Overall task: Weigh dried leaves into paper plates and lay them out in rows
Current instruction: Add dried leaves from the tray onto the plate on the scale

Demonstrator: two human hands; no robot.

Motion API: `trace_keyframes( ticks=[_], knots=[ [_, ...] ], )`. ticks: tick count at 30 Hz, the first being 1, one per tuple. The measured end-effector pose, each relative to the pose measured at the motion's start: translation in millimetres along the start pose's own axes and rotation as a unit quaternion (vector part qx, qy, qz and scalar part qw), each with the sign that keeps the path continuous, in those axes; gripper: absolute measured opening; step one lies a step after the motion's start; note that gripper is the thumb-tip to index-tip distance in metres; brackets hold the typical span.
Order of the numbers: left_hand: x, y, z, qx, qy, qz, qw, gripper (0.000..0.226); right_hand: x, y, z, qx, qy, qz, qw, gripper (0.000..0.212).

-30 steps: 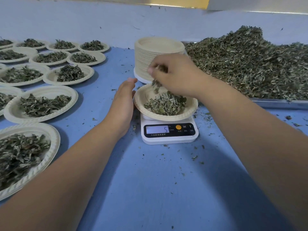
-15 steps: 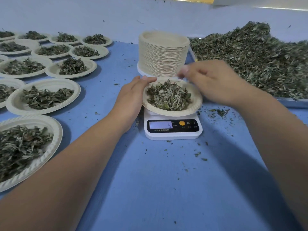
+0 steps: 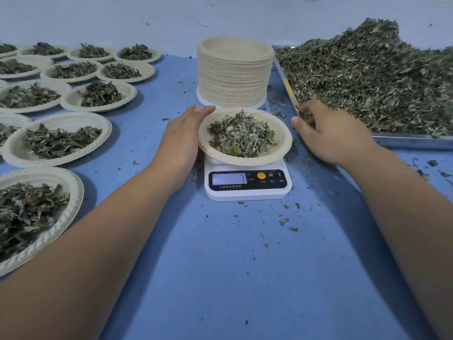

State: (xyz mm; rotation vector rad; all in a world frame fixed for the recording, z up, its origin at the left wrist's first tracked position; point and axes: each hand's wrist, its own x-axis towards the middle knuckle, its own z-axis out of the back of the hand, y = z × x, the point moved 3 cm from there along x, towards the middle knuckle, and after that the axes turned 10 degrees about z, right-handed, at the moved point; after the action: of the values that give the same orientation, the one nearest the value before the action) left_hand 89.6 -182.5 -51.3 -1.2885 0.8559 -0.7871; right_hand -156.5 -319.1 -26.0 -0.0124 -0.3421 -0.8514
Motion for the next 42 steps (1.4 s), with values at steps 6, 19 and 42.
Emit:
trace_keyframes(
  ticks=[6,19,42],
  knots=[
    [-1.9,-2.2,2.1,0.016,-0.025,0.0,1.0,0.043,-4.6,18.2,17.3,0.083,-0.138,0.063,0.985,0.034],
    [-11.6,-13.9,-8.2,-0.144,-0.036,0.117,0.982,0.043,-13.9,58.5,14.9,0.142,-0.043,0.107,0.983,0.028],
    [13.1,-83.8,117.1,-0.344,-0.179,0.135,0.912,0.012,62.7,178.0,14.6,0.274,-0.012,0.163,0.948,0.043]
  ],
)
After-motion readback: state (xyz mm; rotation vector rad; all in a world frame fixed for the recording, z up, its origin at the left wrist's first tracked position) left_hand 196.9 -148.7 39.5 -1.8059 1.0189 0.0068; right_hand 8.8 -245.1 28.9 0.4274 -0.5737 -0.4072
